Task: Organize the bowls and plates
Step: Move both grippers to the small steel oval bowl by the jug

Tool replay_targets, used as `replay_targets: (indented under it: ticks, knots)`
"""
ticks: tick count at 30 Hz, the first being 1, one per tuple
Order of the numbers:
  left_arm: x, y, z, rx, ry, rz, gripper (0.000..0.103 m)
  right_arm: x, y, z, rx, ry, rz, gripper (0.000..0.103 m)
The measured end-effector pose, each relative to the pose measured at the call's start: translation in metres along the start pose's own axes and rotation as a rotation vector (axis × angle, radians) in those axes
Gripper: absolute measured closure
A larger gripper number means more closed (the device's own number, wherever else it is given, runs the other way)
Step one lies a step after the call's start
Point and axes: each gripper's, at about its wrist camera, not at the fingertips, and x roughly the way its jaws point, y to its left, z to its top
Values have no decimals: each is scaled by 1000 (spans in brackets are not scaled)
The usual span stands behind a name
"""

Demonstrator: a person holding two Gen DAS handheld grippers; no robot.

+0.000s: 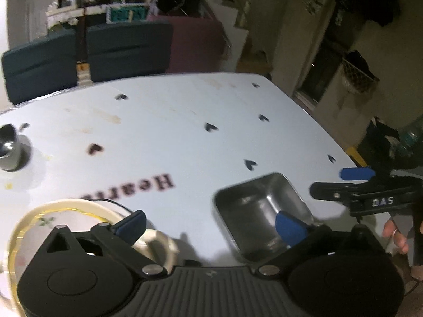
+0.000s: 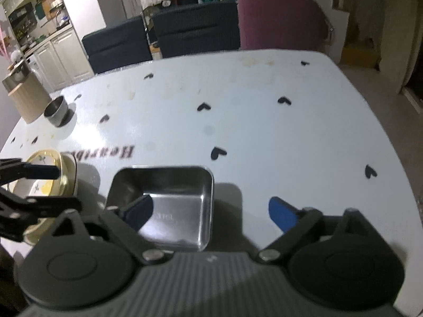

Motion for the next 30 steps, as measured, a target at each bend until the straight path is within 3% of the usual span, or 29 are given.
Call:
replay_targets:
  ticks: [1, 9, 21, 25, 30]
  knots:
    - [-5, 5, 0, -8, -11, 7, 0, -1, 1, 1, 4, -10, -2, 1]
    - [-48, 58, 0, -77, -99, 116, 0, 0, 33, 18, -9, -75, 27, 0]
    - [-103, 164, -12, -258, -177, 273, 0, 26, 131, 45, -80, -95, 181, 0]
    - [-112, 196, -13, -303, -186, 299, 0, 40, 164, 58, -86, -102, 245, 0]
    - [-115, 235, -4, -336, -214, 303, 0, 60, 204, 76, -45, -117, 264, 0]
